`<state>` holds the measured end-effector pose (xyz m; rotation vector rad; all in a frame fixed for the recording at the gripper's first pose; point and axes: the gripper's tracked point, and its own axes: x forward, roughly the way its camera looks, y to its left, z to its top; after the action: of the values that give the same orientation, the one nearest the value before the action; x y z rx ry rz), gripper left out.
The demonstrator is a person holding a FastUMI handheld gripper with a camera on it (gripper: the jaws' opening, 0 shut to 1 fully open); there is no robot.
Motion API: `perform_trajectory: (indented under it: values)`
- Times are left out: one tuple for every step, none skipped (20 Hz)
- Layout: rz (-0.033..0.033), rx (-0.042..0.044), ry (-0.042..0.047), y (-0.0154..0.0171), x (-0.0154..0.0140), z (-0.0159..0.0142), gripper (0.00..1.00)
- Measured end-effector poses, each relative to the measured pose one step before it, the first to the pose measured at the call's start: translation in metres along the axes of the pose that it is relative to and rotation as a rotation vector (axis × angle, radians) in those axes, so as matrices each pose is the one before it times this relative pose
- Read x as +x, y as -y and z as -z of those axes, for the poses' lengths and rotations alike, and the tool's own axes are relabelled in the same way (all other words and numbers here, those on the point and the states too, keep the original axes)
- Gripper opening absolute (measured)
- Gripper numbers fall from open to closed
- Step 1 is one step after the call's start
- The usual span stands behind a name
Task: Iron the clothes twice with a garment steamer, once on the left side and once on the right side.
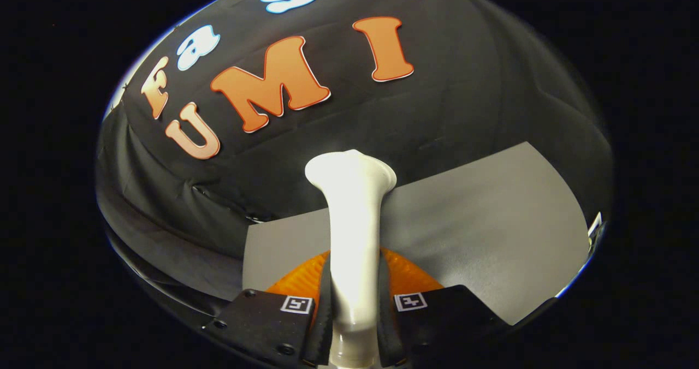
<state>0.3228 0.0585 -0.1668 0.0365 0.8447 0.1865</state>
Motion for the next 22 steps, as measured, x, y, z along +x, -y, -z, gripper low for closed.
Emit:
perform_trajectory:
  values:
    - [0.01169,0.00539,0.01297,-0.00255,-0.00599,0.00308,0.41]
    - [0.01304,0.00627,0.01392,-0.00122,-0.00662,0.00381,0.41]
    - [0.01085,0.00184,0.01002,-0.00314,-0.00634,0.00415,0.41]
    - [0.00727,0.00538,0.01787,-0.00416,-0.00756,0.00301,0.41]
    - [0.00466,0.00509,0.01296,-0.00443,-0.00903,0.00376,0.4]
    - [0.00506,0.00708,0.01516,-0.00432,-0.01026,0.00425,0.41]
    - [0.00588,0.00411,0.01469,-0.00521,-0.00987,0.00404,0.4]
    - [0.00529,0.00309,0.01502,-0.00397,-0.01152,0.004,0.4]
    - [0.00492,0.00074,0.01603,-0.00634,-0.01006,0.00399,0.4]
    - [0.0057,0.00317,0.01962,-0.00632,-0.01064,0.00301,0.4]
    - [0.0047,-0.00196,0.01472,-0.00703,-0.01153,0.00303,0.4]
    - [0.0017,0.00041,0.01814,-0.00721,-0.01052,0.0032,0.4]
    - [-0.00036,0.00316,0.01732,-0.00844,-0.01136,0.00302,0.4]
    - [-0.00477,0.0046,0.01433,-0.00895,-0.01014,0.00266,0.4]
    - [-0.01012,0.0072,0.01123,-0.00988,-0.01092,0.00384,0.4]
    - [-0.01756,0.00742,0.00987,-0.0127,-0.01045,0.00438,0.4]
    - [-0.01992,0.00848,0.01527,-0.01422,-0.01002,0.0024,0.4]
    - [-0.01802,0.00106,0.01135,-0.01256,-0.01092,0.00267,0.4]
    - [-0.01515,-0.00464,0.01475,-0.0133,-0.00913,0.0027,0.4]
    - [-0.01511,-0.00614,0.01841,-0.01219,-0.00997,0.00122,0.4]
    - [-0.01383,-0.00763,0.01577,-0.01169,-0.0092,0.00037,0.4]
    - [-0.01186,-0.00511,0.02349,-0.01196,-0.00799,-0.0013,0.4]
